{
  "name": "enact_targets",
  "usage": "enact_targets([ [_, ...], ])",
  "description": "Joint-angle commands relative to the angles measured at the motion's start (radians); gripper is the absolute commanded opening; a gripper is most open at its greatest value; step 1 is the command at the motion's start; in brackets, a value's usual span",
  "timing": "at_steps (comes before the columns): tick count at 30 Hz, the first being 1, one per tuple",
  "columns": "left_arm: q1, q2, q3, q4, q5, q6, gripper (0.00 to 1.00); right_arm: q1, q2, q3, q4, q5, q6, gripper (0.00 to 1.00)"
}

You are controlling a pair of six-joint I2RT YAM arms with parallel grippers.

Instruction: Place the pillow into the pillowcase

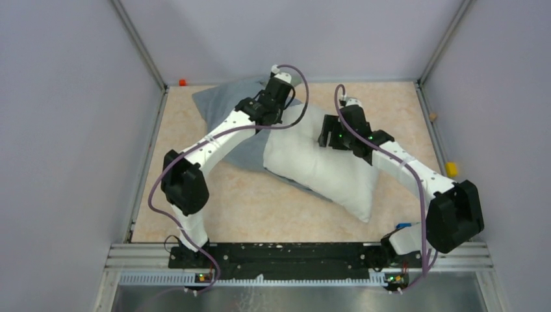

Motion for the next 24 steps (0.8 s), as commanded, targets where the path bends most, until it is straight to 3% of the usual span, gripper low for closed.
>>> enact_targets([
  [1, 0.029, -0.038, 0.029, -0.029, -0.024, 0.049, 0.1, -0.008, 0.059, -0.058, 0.002, -0.005, 0.029, 0.66],
  [5, 0.025, -0.053, 0.023, -0.021, 0.053, 0.062, 0.0, -0.008, 0.064, -0.052, 0.011, -0.014, 0.027, 0.48],
  [7, 0.013, -0.07, 0.052, -0.023, 0.161, 0.063, 0.0, -0.008, 0.075, -0.031, 0.021, -0.037, 0.022, 0.21],
  [8, 0.001, -0.078, 0.081, -0.026, 0.225, 0.061, 0.0, -0.008, 0.087, -0.005, 0.017, -0.053, 0.02, 0.02],
  [13, -0.195, 0.007, 0.479, -0.155, 0.361, 0.025, 0.0, 0.03, 0.172, 0.251, -0.036, -0.142, 0.02, 0.0],
  [15, -0.227, 0.029, 0.558, -0.155, 0.476, -0.059, 0.0, 0.031, 0.182, 0.324, -0.004, -0.225, 0.071, 0.0],
  [17, -0.228, 0.001, 0.495, -0.078, 0.566, -0.158, 0.0, 0.033, 0.19, 0.376, 0.022, -0.262, 0.111, 0.0],
  [20, -0.2, -0.068, 0.349, -0.002, 0.482, -0.218, 0.0, 0.03, 0.185, 0.387, 0.051, -0.25, 0.164, 0.0],
  [24, -0.05, -0.191, 0.045, 0.133, 0.535, -0.311, 0.0, 0.023, 0.152, 0.289, 0.127, -0.225, 0.217, 0.0],
])
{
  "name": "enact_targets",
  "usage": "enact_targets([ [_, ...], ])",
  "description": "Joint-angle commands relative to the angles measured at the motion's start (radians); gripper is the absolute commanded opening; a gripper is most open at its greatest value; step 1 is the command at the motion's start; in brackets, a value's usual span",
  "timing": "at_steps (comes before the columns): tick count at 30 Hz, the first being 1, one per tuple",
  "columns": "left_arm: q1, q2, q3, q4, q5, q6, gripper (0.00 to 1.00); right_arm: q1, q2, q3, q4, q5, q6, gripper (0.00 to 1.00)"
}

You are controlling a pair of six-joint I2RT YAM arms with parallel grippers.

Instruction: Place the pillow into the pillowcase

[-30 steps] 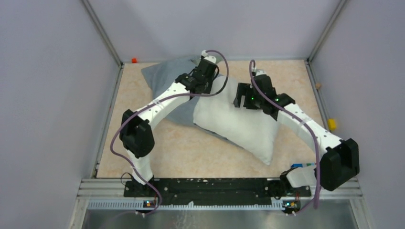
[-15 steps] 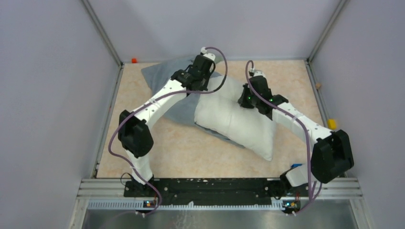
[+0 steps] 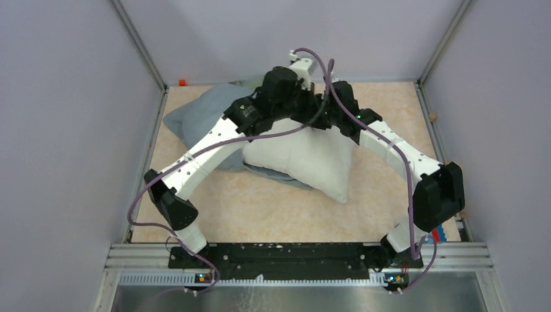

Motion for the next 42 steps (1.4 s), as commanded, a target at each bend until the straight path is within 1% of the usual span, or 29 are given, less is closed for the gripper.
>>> enact_targets([
  [1, 0.175, -0.125, -0.294, 0.168, 0.055, -0.134, 0.0, 0.0, -0.048, -0.068, 0.125, -0.019, 0.09, 0.0],
  [3, 0.183, -0.176, -0.393, 0.198, 0.046, -0.105, 0.0, 0.003, -0.06, -0.113, 0.148, -0.013, 0.09, 0.0],
  [5, 0.18, -0.229, -0.455, 0.194, 0.004, -0.084, 0.1, 0.015, -0.065, -0.135, 0.143, 0.006, 0.072, 0.0],
  [7, 0.179, -0.288, -0.513, 0.175, -0.088, -0.066, 0.23, 0.029, -0.066, -0.148, 0.131, 0.031, 0.048, 0.0],
  [9, 0.179, -0.353, -0.565, 0.161, -0.185, -0.044, 0.45, 0.041, -0.07, -0.153, 0.115, 0.057, 0.025, 0.0],
  [10, 0.179, -0.382, -0.584, 0.148, -0.241, -0.03, 0.52, 0.045, -0.075, -0.154, 0.107, 0.064, 0.015, 0.06],
  [12, 0.18, -0.423, -0.608, 0.115, -0.361, 0.003, 0.67, 0.05, -0.092, -0.15, 0.089, 0.065, -0.008, 0.25],
  [13, 0.181, -0.439, -0.619, 0.102, -0.411, 0.02, 0.73, 0.055, -0.101, -0.142, 0.076, 0.088, -0.021, 0.36],
  [15, 0.183, -0.453, -0.635, 0.075, -0.502, 0.058, 0.82, 0.069, -0.125, -0.119, 0.042, 0.123, -0.049, 0.51],
  [16, 0.186, -0.45, -0.637, 0.056, -0.547, 0.073, 0.86, 0.08, -0.138, -0.106, 0.02, 0.14, -0.063, 0.58],
  [17, 0.197, -0.441, -0.642, 0.044, -0.579, 0.088, 0.88, 0.089, -0.148, -0.09, -0.01, 0.155, -0.075, 0.63],
  [19, 0.234, -0.415, -0.662, 0.044, -0.596, 0.111, 0.9, 0.106, -0.171, -0.063, -0.06, 0.191, -0.095, 0.7],
  [20, 0.257, -0.396, -0.671, 0.05, -0.581, 0.118, 0.9, 0.115, -0.183, -0.056, -0.081, 0.214, -0.102, 0.74],
  [23, 0.29, -0.324, -0.674, 0.063, -0.582, 0.126, 0.9, 0.128, -0.232, -0.067, -0.137, 0.284, -0.11, 0.79],
  [25, 0.295, -0.28, -0.666, 0.084, -0.583, 0.146, 0.91, 0.128, -0.272, -0.124, -0.156, 0.329, -0.11, 0.83],
  [26, 0.301, -0.262, -0.664, 0.095, -0.585, 0.153, 0.9, 0.127, -0.289, -0.158, -0.155, 0.35, -0.11, 0.85],
  [28, 0.309, -0.229, -0.654, 0.102, -0.633, 0.17, 0.86, 0.114, -0.311, -0.241, -0.136, 0.344, -0.107, 0.87],
  [30, 0.318, -0.223, -0.65, 0.116, -0.681, 0.195, 0.77, 0.09, -0.32, -0.341, -0.087, 0.302, -0.103, 0.88],
  [32, 0.324, -0.228, -0.653, 0.147, -0.703, 0.226, 0.67, 0.058, -0.321, -0.451, 0.002, 0.234, -0.098, 0.88],
  [33, 0.33, -0.229, -0.649, 0.153, -0.709, 0.236, 0.59, 0.024, -0.311, -0.494, 0.055, 0.182, -0.093, 0.89],
  [34, 0.335, -0.227, -0.641, 0.153, -0.71, 0.242, 0.49, -0.004, -0.297, -0.537, 0.11, 0.12, -0.082, 0.89],
  [36, 0.344, -0.223, -0.63, 0.149, -0.694, 0.253, 0.27, -0.047, -0.26, -0.594, 0.214, 0.016, -0.056, 0.86],
  [37, 0.345, -0.22, -0.624, 0.148, -0.676, 0.262, 0.15, -0.056, -0.242, -0.604, 0.236, -0.013, -0.045, 0.83],
  [38, 0.344, -0.219, -0.617, 0.142, -0.65, 0.27, 0.03, -0.059, -0.231, -0.603, 0.248, -0.03, -0.04, 0.77],
  [39, 0.343, -0.217, -0.607, 0.131, -0.618, 0.274, 0.0, -0.059, -0.23, -0.601, 0.258, -0.044, -0.031, 0.69],
  [40, 0.341, -0.215, -0.591, 0.116, -0.572, 0.279, 0.0, -0.059, -0.234, -0.596, 0.268, -0.052, -0.024, 0.58],
  [41, 0.34, -0.213, -0.576, 0.099, -0.506, 0.287, 0.0, -0.059, -0.242, -0.586, 0.272, -0.058, -0.018, 0.41],
  [42, 0.335, -0.21, -0.556, 0.079, -0.457, 0.282, 0.0, -0.059, -0.248, -0.568, 0.263, -0.058, -0.013, 0.22],
])
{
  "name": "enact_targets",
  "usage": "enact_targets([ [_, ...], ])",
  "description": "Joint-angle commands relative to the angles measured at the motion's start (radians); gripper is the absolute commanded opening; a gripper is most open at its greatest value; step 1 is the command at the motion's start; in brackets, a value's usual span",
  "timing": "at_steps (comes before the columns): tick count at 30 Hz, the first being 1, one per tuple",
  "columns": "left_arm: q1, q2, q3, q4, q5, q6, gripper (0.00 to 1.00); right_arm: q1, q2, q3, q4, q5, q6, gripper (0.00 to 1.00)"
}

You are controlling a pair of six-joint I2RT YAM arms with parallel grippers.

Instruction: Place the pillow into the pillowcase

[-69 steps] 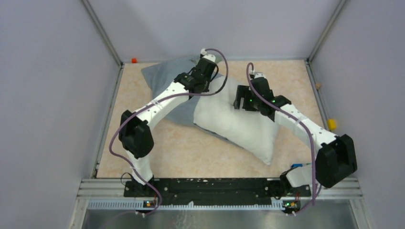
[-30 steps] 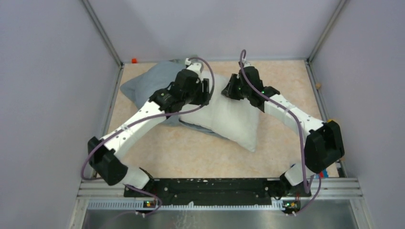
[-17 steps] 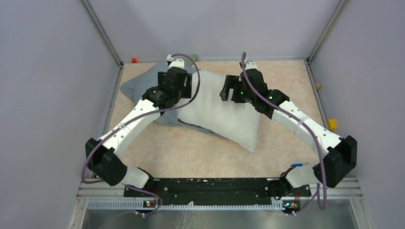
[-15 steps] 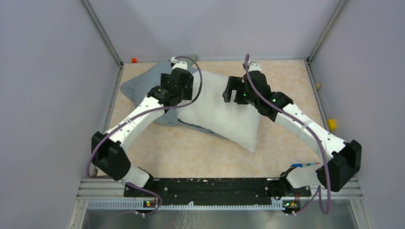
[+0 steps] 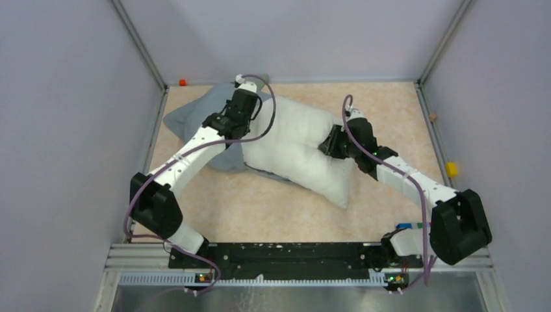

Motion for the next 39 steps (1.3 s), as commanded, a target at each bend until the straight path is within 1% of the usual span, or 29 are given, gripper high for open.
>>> enact_targets([
  [1, -0.014, -0.009, 0.113, -0.048, 0.224, 0.027, 0.0, -0.001, 0.022, 0.022, -0.008, -0.086, 0.034, 0.01],
  [3, -0.053, -0.014, 0.199, -0.067, 0.387, 0.005, 0.0, 0.002, 0.02, 0.106, -0.044, -0.099, 0.038, 0.0],
  [4, -0.093, -0.01, 0.227, -0.06, 0.442, -0.002, 0.0, 0.006, 0.02, 0.129, -0.05, -0.109, 0.044, 0.0],
  [7, -0.249, 0.064, 0.47, -0.09, 0.543, -0.037, 0.0, 0.023, 0.027, 0.258, -0.05, -0.142, 0.081, 0.0],
  [9, -0.322, 0.141, 0.606, -0.091, 0.648, -0.096, 0.0, 0.024, 0.036, 0.325, -0.037, -0.156, 0.113, 0.0],
  [10, -0.345, 0.158, 0.637, -0.069, 0.703, -0.132, 0.0, 0.023, 0.043, 0.361, -0.037, -0.155, 0.122, 0.0],
  [12, -0.351, 0.169, 0.644, -0.003, 0.756, -0.206, 0.0, 0.024, 0.057, 0.405, -0.033, -0.149, 0.142, 0.0],
  [14, -0.341, 0.165, 0.633, 0.014, 0.683, -0.246, 0.0, 0.023, 0.057, 0.425, -0.031, -0.135, 0.157, 0.0],
  [16, -0.297, 0.167, 0.617, -0.029, 0.598, -0.29, 0.0, 0.023, 0.037, 0.412, -0.026, -0.108, 0.173, 0.0],
  [18, -0.245, 0.158, 0.559, -0.037, 0.589, -0.31, 0.0, 0.023, -0.001, 0.38, -0.025, -0.069, 0.184, 0.0],
  [21, -0.208, 0.152, 0.474, -0.029, 0.587, -0.281, 0.0, 0.03, -0.076, 0.324, -0.015, -0.01, 0.189, 0.0],
  [24, -0.185, 0.178, 0.453, -0.023, 0.591, -0.25, 0.0, 0.079, -0.117, 0.287, -0.01, 0.06, 0.169, 0.0],
  [26, -0.179, 0.204, 0.483, -0.02, 0.602, -0.232, 0.0, 0.127, -0.12, 0.266, -0.015, 0.122, 0.15, 0.0],
  [30, -0.179, 0.262, 0.572, -0.018, 0.632, -0.202, 0.0, 0.182, -0.093, 0.167, 0.006, 0.158, 0.148, 0.0],
  [33, -0.18, 0.309, 0.654, -0.042, 0.675, -0.187, 0.0, 0.186, -0.086, 0.097, -0.007, 0.192, 0.133, 0.0],
  [35, -0.181, 0.313, 0.652, -0.047, 0.682, -0.187, 0.0, 0.186, -0.096, 0.079, -0.041, 0.216, 0.11, 0.0],
  [36, -0.181, 0.306, 0.633, -0.044, 0.681, -0.187, 0.0, 0.186, -0.109, 0.073, -0.055, 0.226, 0.09, 0.04],
  [37, -0.18, 0.293, 0.606, -0.031, 0.679, -0.184, 0.0, 0.186, -0.13, 0.067, -0.066, 0.229, 0.066, 0.15],
  [39, -0.178, 0.27, 0.564, -0.011, 0.676, -0.177, 0.0, 0.197, -0.191, 0.049, -0.052, 0.234, 0.015, 0.42],
])
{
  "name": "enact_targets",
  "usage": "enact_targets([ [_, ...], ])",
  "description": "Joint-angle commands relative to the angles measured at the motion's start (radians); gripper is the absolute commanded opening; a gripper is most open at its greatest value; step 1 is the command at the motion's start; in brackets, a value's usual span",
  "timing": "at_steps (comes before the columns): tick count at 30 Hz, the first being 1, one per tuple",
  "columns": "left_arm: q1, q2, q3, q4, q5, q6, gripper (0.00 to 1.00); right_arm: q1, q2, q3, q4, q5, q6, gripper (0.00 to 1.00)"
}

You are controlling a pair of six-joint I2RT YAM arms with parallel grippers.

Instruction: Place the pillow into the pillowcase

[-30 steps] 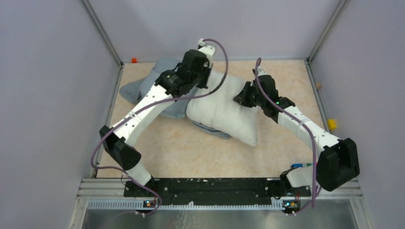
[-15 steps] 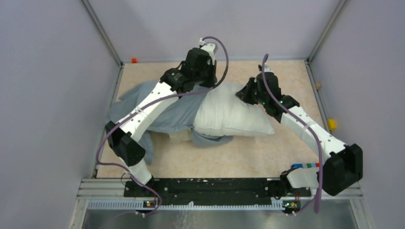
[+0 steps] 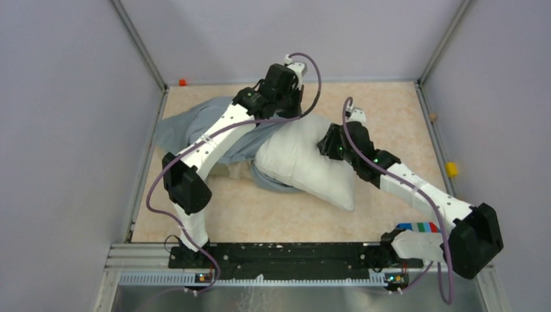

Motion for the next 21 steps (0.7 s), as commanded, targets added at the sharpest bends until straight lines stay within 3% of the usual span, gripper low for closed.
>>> enact_targets([
  [1, -0.015, -0.054, -0.021, 0.171, 0.077, 0.012, 0.0, 0.059, -0.12, -0.021, 0.057, -0.024, -0.116, 0.54],
  [4, -0.011, -0.052, 0.004, 0.153, 0.106, 0.024, 0.0, 0.147, -0.181, -0.005, 0.069, 0.048, -0.245, 0.7],
  [9, -0.011, -0.047, 0.051, 0.132, 0.142, 0.016, 0.0, 0.311, -0.143, 0.006, 0.157, 0.087, -0.497, 0.77],
  [12, -0.008, -0.048, 0.064, 0.121, 0.141, 0.006, 0.0, 0.391, -0.025, -0.009, 0.245, 0.177, -0.614, 0.81],
  [17, -0.006, -0.041, 0.092, 0.099, 0.186, -0.035, 0.0, 0.396, 0.292, 0.04, 0.345, 0.369, -0.654, 0.83],
  [19, -0.006, -0.045, 0.092, 0.097, 0.215, -0.053, 0.0, 0.387, 0.427, 0.121, 0.292, 0.444, -0.637, 0.73],
  [20, -0.006, -0.048, 0.091, 0.093, 0.226, -0.058, 0.0, 0.38, 0.48, 0.167, 0.252, 0.456, -0.613, 0.63],
  [21, -0.005, -0.053, 0.091, 0.087, 0.228, -0.059, 0.0, 0.373, 0.504, 0.196, 0.234, 0.451, -0.588, 0.45],
])
